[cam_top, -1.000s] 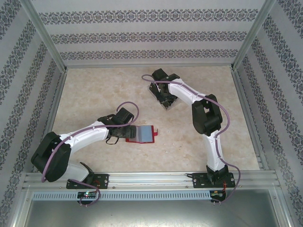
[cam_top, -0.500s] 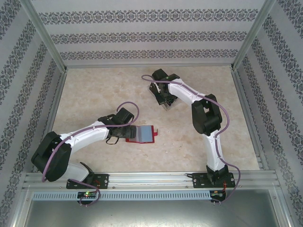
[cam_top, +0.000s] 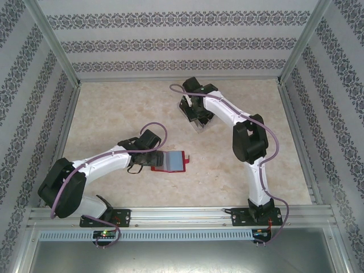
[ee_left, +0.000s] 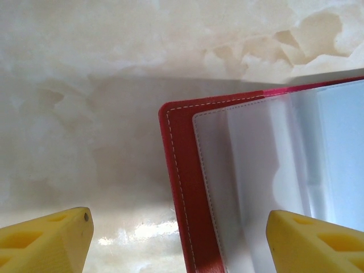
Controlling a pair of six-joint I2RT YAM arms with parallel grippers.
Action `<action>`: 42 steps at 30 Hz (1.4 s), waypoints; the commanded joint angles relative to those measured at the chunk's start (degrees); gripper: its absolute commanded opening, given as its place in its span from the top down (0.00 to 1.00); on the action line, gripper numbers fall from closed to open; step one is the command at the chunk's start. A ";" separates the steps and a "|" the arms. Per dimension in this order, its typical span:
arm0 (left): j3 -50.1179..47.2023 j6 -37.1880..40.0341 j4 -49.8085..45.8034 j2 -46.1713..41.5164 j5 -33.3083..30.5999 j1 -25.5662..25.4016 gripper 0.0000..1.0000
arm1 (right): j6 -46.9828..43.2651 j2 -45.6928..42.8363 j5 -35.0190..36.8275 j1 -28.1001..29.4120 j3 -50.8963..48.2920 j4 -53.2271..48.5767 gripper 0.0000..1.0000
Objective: Put the credit cards into the card holder
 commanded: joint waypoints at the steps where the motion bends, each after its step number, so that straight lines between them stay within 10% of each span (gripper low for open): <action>1: 0.95 -0.41 -1.56 0.76 -2.33 0.46 0.20 | 0.84 -5.97 -2.67 1.51 1.28 -1.72 1.00; 15: -0.84 1.14 -5.21 2.56 -6.55 0.86 0.19 | 27.41 -29.68 -24.44 6.90 -36.80 29.99 1.00; 24: -3.36 -1.05 -3.46 3.23 -5.87 0.94 0.20 | 45.48 -35.47 -23.44 13.62 -61.13 57.15 1.00; 42: -3.83 -1.54 -2.69 2.40 -4.75 0.95 0.20 | 49.65 -33.16 -21.03 17.91 -68.11 68.30 1.00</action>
